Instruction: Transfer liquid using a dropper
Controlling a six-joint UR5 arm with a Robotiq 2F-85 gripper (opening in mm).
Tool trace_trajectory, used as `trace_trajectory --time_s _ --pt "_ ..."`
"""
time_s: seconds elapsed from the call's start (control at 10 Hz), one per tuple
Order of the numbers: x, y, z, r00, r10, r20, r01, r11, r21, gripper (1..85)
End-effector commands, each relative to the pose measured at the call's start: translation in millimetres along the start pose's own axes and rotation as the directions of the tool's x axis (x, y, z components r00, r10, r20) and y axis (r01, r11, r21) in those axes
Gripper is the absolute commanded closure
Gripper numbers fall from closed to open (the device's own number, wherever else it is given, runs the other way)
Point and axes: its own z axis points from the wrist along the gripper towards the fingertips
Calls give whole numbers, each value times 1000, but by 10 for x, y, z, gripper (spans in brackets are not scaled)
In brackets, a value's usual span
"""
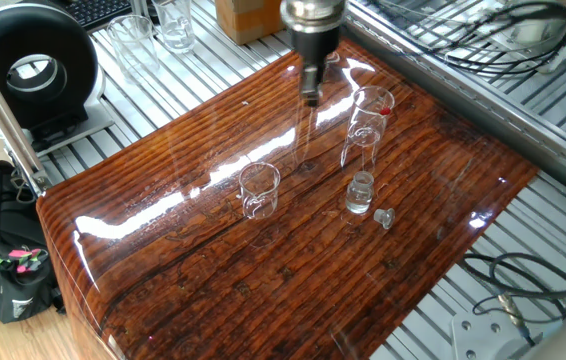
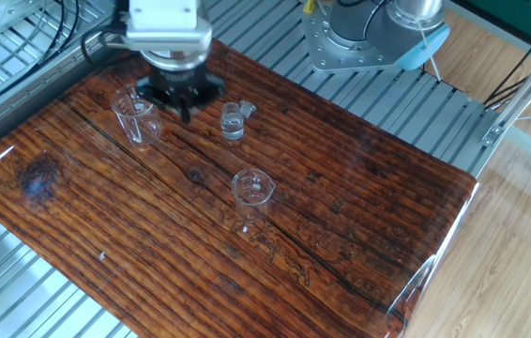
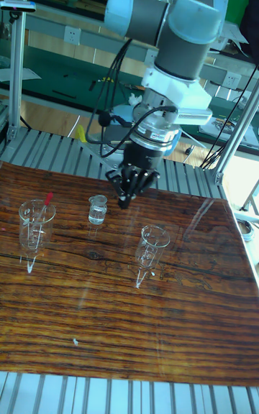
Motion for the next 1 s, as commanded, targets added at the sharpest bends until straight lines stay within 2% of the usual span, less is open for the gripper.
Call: trace_trajectory --time_s 0.0,0.1,0.2,0.3,0.4,0.6,0.8,0.9 --pt "-184 206 -4 976 215 28 -215 977 8 837" --pt "-335 400 24 966 253 43 -249 965 -84 837" --pt "-693 487 4 919 372 131 -349 921 -173 837" --pt "-707 574 9 889 448 96 -421 881 -217 837" --pt "-720 598 6 871 484 86 -455 860 -233 840" --pt "-596 479 7 876 475 83 -457 873 -169 840" --pt "-663 302 102 881 459 113 -444 886 -136 840" --pt "-661 247 198 888 449 96 -438 891 -120 840"
